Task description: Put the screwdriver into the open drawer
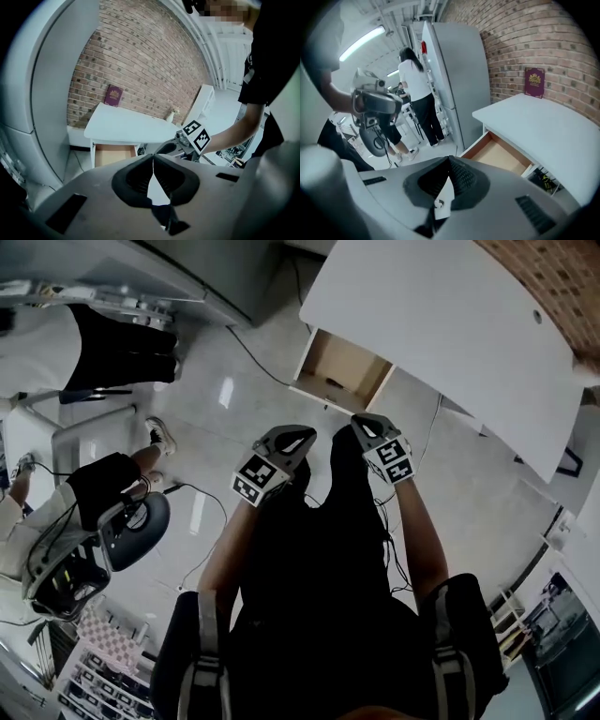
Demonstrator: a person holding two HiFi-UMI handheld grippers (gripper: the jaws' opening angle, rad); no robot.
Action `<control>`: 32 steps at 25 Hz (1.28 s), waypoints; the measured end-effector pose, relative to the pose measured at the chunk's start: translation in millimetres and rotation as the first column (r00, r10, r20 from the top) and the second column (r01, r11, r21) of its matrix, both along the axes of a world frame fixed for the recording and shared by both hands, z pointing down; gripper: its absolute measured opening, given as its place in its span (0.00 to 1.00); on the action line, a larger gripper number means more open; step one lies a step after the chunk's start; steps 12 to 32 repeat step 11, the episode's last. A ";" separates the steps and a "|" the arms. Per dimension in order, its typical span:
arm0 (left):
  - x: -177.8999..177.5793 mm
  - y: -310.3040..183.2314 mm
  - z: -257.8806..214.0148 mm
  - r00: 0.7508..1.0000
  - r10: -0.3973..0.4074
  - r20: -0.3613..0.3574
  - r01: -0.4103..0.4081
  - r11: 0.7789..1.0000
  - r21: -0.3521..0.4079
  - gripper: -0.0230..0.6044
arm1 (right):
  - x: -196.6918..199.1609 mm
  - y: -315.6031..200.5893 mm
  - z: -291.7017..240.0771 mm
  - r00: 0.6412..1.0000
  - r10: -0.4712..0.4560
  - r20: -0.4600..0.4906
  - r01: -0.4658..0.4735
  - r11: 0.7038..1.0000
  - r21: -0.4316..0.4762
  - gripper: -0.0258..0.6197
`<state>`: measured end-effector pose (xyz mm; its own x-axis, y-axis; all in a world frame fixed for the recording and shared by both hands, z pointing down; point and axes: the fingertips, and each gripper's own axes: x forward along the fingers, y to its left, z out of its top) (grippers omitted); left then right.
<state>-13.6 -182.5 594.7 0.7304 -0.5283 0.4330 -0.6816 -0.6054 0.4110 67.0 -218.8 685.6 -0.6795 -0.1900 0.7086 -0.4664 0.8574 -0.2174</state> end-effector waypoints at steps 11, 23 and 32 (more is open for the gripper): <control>12.5 32.8 -45.7 0.998 0.065 -0.025 -0.063 0.995 0.076 0.06 | 5.4 69.4 -67.5 0.995 0.076 0.068 -0.079 0.996 0.044 0.13; 12.5 32.8 -45.7 0.998 0.065 -0.025 -0.063 0.995 0.076 0.06 | 5.4 69.4 -67.5 0.995 0.076 0.068 -0.079 0.996 0.044 0.13; 12.5 32.8 -45.7 0.998 0.065 -0.025 -0.063 0.995 0.076 0.06 | 5.4 69.4 -67.5 0.995 0.076 0.068 -0.079 0.996 0.044 0.13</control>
